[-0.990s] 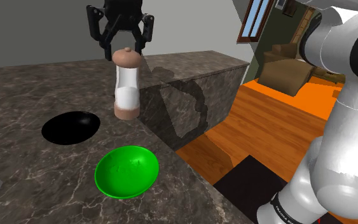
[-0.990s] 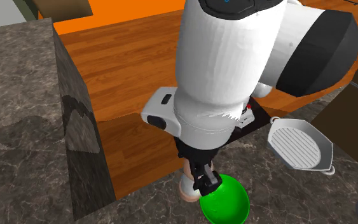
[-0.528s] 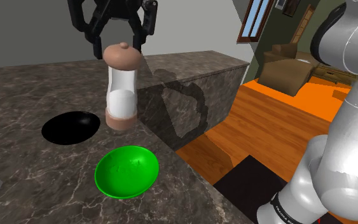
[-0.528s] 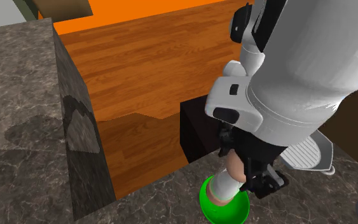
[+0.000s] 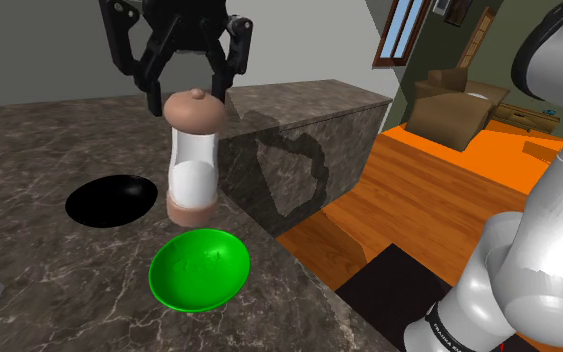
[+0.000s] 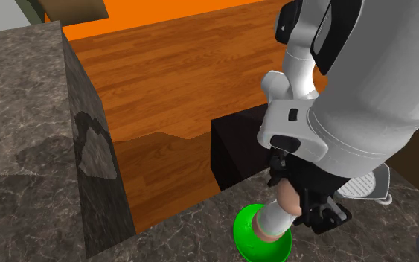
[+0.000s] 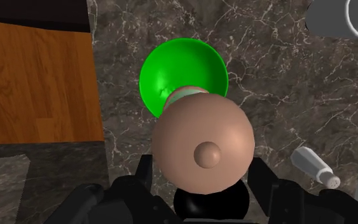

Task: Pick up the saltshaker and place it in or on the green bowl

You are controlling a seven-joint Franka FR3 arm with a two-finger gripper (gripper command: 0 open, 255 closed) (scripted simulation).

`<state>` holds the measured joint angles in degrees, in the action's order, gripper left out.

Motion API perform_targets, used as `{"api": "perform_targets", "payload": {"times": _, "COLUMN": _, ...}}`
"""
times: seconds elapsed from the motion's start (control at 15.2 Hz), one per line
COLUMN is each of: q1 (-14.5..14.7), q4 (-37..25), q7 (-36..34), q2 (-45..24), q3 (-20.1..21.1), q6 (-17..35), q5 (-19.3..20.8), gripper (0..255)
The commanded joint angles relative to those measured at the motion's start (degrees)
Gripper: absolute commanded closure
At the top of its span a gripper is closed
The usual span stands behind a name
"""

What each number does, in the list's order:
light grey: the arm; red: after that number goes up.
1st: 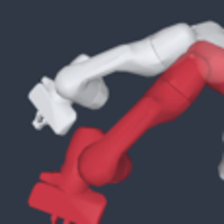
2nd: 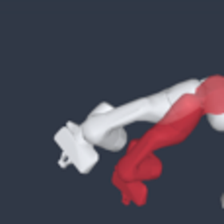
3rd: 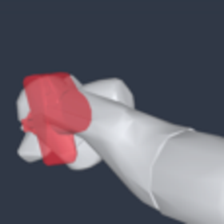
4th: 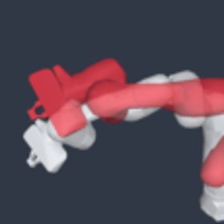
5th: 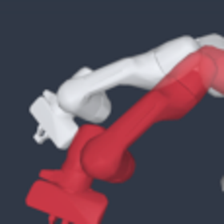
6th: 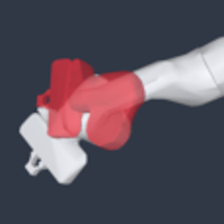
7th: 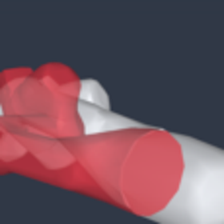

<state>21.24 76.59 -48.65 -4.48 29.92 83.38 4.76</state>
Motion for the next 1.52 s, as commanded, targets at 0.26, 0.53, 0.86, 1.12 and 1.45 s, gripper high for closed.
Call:
{"api": "perform_targets", "payload": {"times": 0.26, "q1": -0.81, "q4": 7.64, "q7": 0.69, "q2": 2.51, "q3": -0.51, "q6": 5.54, "q5": -1.36, "gripper": 255}}
{"api": "perform_targets", "payload": {"times": 0.53, "q1": -1.1, "q4": 12.15, "q7": 0.98, "q2": 3.74, "q3": -0.74, "q6": 8.99, "q5": -1.99, "gripper": 255}}
{"api": "perform_targets", "payload": {"times": 0.86, "q1": -1.3, "q4": 17.23, "q7": 1.22, "q2": 4.83, "q3": -0.93, "q6": 13.14, "q5": -2.53, "gripper": 255}}
{"api": "perform_targets", "payload": {"times": 1.12, "q1": -1.39, "q4": 20.92, "q7": 1.3, "q2": 5.38, "q3": -1.02, "q6": 16.35, "q5": -2.79, "gripper": 255}}
{"api": "perform_targets", "payload": {"times": 1.45, "q1": -1.42, "q4": 23.27, "q7": 1.31, "q2": 5.61, "q3": -1.06, "q6": 18.49, "q5": -2.89, "gripper": 255}}
